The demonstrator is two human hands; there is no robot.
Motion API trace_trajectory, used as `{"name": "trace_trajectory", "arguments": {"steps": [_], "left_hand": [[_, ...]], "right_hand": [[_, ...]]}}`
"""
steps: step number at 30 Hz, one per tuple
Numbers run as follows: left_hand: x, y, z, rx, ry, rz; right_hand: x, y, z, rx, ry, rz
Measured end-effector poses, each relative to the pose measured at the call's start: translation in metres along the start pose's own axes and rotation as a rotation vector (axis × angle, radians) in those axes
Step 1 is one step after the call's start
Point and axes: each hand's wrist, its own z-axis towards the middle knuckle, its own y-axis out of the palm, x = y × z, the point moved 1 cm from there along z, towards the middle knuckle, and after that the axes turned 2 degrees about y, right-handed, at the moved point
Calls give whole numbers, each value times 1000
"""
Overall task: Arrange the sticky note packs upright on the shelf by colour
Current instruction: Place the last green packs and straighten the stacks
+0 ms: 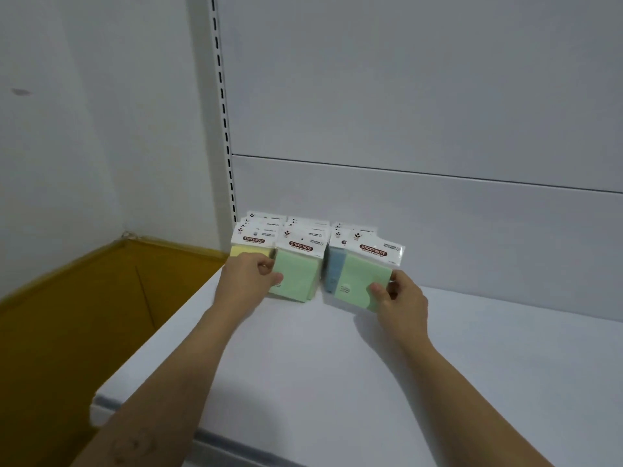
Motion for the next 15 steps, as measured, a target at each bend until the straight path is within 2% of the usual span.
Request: {"name": "trace_trajectory", "arguments": {"steps": [7, 15], "left_hand": [[-13, 17, -5, 40, 13, 25], [-13, 18, 0, 92, 66, 288]], "right_hand": [[-5, 14, -16, -43, 3, 51], [-4, 14, -13, -50, -26, -29]]}}
